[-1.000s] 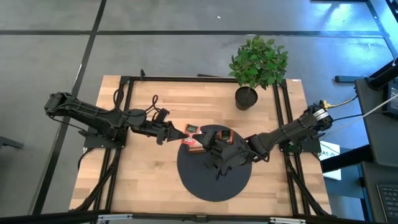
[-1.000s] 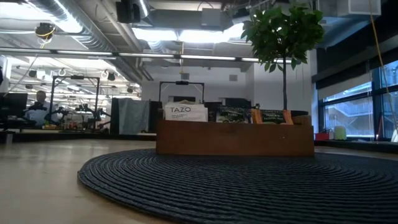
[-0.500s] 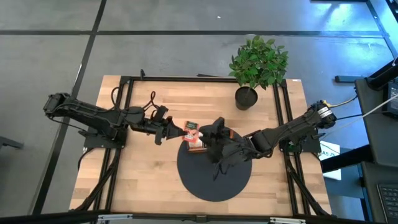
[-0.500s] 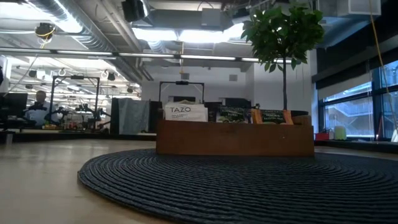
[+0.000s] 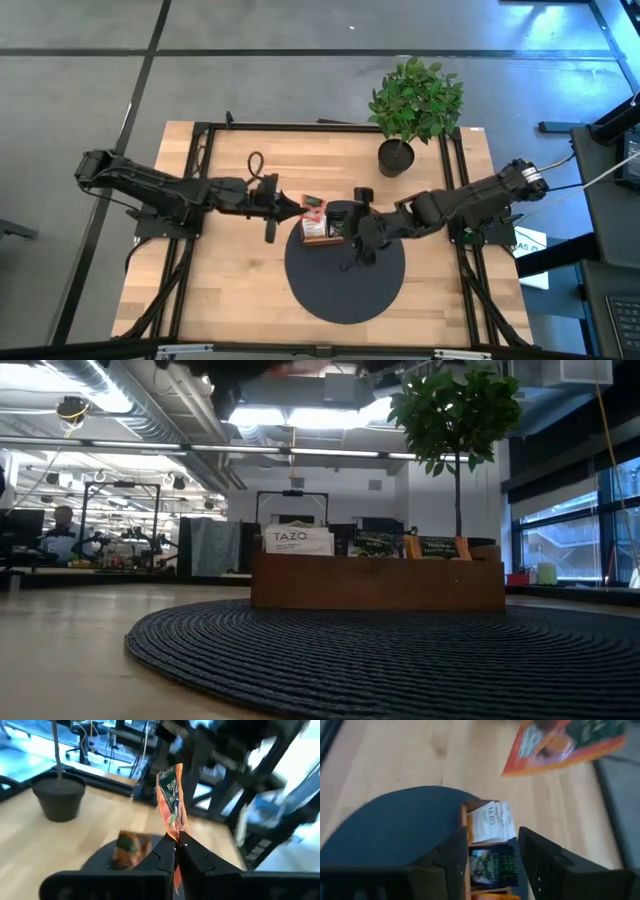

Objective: Pick & Place Tea
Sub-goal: Put the orange tea bag into the right section of the wooden organizer

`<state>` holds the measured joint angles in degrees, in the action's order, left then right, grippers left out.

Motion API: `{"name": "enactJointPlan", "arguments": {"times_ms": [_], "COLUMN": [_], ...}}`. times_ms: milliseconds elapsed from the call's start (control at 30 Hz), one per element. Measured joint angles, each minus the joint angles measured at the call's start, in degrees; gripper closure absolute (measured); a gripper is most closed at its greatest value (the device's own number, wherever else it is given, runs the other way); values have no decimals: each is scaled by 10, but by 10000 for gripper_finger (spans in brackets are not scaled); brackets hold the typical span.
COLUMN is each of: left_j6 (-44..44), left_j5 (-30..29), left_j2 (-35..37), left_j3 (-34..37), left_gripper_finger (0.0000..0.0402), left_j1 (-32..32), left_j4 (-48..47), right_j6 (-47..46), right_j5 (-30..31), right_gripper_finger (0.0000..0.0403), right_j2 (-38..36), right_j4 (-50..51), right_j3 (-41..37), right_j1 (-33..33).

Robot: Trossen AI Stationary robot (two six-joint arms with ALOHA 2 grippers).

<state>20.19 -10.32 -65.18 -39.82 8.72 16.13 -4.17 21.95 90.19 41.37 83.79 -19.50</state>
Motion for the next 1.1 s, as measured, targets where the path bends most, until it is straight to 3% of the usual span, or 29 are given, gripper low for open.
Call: {"name": "enactJointPlan", "arguments": {"times_ms": [133,333,800,933,1100], "left_j6": [-61,-69,-89,-100,-105], "left_j5": [-3,-8,-6,-5,-4], "left_j2": [-32,-71,-92,-92,-92], "left_j3": [0,0,-1,-1,-1], "left_gripper_finger": [394,393,393,392,391], "left_j1": [12,15,15,15,15], "left_j4": [0,14,68,69,96], "right_j6": [-15,-33,-136,-154,-166], "right_j5": [-52,-93,-84,-81,-81], "right_gripper_finger": [226,226,227,254,322], "right_j2": [-14,-28,6,6,8], "right_j4": [4,-21,-63,-72,-73], "right_j3": [0,0,0,0,0], "right_j1": [34,70,69,70,70]}}
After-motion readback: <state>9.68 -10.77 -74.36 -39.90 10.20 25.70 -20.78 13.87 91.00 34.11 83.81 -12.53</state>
